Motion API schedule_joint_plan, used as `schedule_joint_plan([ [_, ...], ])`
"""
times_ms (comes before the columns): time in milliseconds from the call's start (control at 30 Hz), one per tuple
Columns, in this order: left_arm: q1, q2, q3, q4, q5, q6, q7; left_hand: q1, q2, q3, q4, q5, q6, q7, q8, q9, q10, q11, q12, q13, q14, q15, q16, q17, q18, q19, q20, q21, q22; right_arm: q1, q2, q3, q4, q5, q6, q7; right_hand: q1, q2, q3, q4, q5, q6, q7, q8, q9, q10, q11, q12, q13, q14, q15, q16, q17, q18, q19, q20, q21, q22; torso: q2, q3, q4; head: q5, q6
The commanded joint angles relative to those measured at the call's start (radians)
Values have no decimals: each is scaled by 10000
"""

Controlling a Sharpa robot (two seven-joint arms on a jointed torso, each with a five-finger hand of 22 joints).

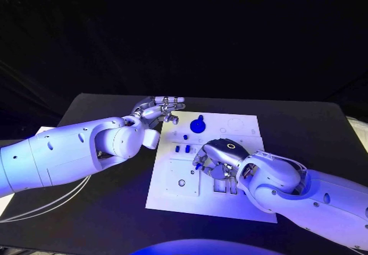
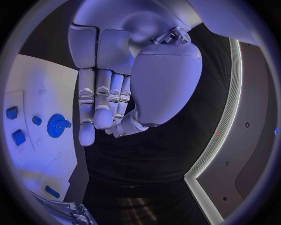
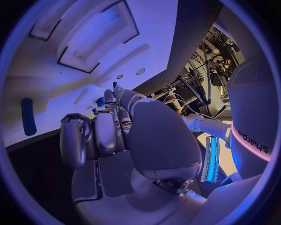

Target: Assemble the parts on the task board

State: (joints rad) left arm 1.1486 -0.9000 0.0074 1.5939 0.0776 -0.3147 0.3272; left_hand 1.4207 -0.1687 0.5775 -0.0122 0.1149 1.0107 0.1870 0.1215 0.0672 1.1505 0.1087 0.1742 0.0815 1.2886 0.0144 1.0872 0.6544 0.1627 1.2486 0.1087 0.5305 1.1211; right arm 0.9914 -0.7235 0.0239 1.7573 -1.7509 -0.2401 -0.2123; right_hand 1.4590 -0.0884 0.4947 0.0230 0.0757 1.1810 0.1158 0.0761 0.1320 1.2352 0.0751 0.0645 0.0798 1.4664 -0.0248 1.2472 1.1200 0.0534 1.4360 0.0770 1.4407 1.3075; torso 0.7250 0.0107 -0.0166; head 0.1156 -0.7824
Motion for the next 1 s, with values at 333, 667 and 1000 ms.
schedule_joint_plan([
  [333, 2, 18, 6, 34, 42, 308, 48, 5, 103, -7, -53, 57, -39, 21, -18, -11, -89, -4, 62, -6, -86, -5, -64, -37, 159, -72, -7, -73, -24, -161, 343, -41, -322, -135, 503, 203, -164, -33, -19, -44, -23, -2, 94, -41, 14, 225, -140, 0, -11, 334, 58, 58, 15, -28, 9, 99, 58, 718, 0, 10, -4, 86, -82],
  [667, 2, 14, 5, 32, 42, 366, 23, 5, 103, -7, -53, 57, -39, 21, -18, -11, -89, -4, 62, -6, -86, -5, -64, -37, 159, -72, -7, -73, -24, -194, 458, -53, -408, -201, 532, 170, -195, -24, -23, -59, -95, -7, 95, -50, 22, 217, -138, 1, -21, 334, 64, 68, 18, -27, 6, 109, 57, 717, -3, 7, 1, 101, -113],
  [1000, 2, 8, 5, 39, 42, 403, -3, 7, 102, -17, -71, 67, -40, 22, -14, -8, -97, -3, 79, -5, -105, -3, -79, -68, 163, -87, -4, -100, -33, -197, 525, -61, -402, -391, 1080, -87, -341, -100, -105, -56, -52, -74, 113, -92, 23, 139, -109, -17, -52, 322, 87, 53, -19, -19, -19, 130, 38, 689, -8, -2, 1, 120, -135],
])
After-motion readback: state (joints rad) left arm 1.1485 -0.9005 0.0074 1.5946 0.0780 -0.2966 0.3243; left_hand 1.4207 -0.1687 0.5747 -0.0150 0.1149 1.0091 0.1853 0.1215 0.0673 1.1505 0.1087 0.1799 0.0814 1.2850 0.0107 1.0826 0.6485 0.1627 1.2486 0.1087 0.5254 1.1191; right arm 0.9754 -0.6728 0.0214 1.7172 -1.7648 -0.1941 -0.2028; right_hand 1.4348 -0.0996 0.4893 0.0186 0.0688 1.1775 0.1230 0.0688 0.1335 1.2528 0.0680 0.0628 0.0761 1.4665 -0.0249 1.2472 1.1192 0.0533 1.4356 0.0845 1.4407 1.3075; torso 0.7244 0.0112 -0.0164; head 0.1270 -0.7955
